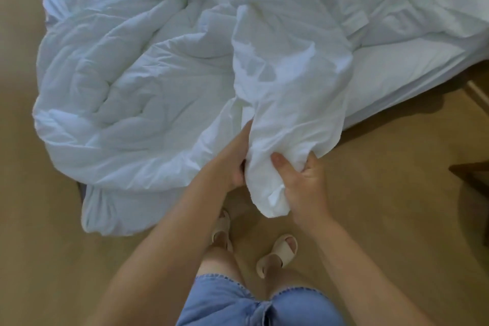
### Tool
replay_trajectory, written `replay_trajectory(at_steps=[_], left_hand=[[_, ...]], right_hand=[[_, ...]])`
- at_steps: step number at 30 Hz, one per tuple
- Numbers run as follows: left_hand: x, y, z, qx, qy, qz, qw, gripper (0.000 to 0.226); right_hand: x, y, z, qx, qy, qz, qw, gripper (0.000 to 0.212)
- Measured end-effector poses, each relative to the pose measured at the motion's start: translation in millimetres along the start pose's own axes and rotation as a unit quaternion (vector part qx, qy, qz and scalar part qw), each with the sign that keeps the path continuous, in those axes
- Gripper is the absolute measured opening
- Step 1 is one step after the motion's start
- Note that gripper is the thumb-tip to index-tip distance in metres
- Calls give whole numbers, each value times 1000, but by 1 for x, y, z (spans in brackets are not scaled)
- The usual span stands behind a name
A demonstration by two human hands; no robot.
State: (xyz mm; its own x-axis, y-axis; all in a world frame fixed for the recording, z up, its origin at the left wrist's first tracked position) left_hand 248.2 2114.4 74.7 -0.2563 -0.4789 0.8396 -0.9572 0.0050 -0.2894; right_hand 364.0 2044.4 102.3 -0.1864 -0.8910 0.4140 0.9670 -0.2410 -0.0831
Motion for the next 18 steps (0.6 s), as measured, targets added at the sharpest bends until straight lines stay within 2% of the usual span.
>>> replay_trajectory(at_steps=[1,2,4,5,7,8,9,10,12,13,14,15,16,18], left_hand=[[10,6,4,35,13,27,999,77],[19,11,2,62,-3,38,997,62],[44,30,-17,40,-83,-34,995,26],[59,46,-33,3,-146,-92,985,15],[94,94,-64,-94,-308,-172,931,24],[113,121,-75,-167,-353,-197,899,31],[122,151,-84,-256,-361,-226,868,33],[123,185,-88,-343,-337,-265,836,32],[100,252,-92,-505,-258,-344,749,36],[81,281,-90,-573,-214,-355,707,42],[61,306,-86,-616,-180,-352,681,47],[42,326,-81,-637,-151,-345,673,51],[24,345,-74,-641,-119,-331,682,56],[-3,361,-53,-621,-60,-289,726,71]], right_hand=[[4,-10,-2,-1,-4,5,1000,19],[10,-22,-3,-10,-7,12,1000,20],[25,-53,-6,-68,-17,37,997,22],[34,-73,-10,-112,-34,55,992,26],[52,-128,-25,-149,-102,107,978,31],[59,-159,-35,-126,-140,139,972,30],[63,-191,-46,-98,-175,174,964,24],[62,-222,-57,-76,-207,205,954,15],[49,-274,-77,-12,-252,249,935,5],[37,-292,-88,15,-261,250,932,5],[24,-304,-99,28,-266,230,936,9],[11,-310,-107,35,-272,195,942,17],[-1,-313,-116,39,-286,147,946,27],[-20,-300,-127,41,-302,50,951,40]])
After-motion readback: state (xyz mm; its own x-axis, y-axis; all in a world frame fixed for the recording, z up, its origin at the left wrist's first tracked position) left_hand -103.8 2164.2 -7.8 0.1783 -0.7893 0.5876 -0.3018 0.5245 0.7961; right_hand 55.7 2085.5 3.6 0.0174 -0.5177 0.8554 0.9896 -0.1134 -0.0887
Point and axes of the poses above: each hand's wrist, its own x-axis away from the middle knuckle, its own y-axis out of the back of the hand, z = x × y, the point moved 2 cm from there along -x, towards the middle knuckle, and after that the axes turned 1 degree about -y, right-handed, at the moved point
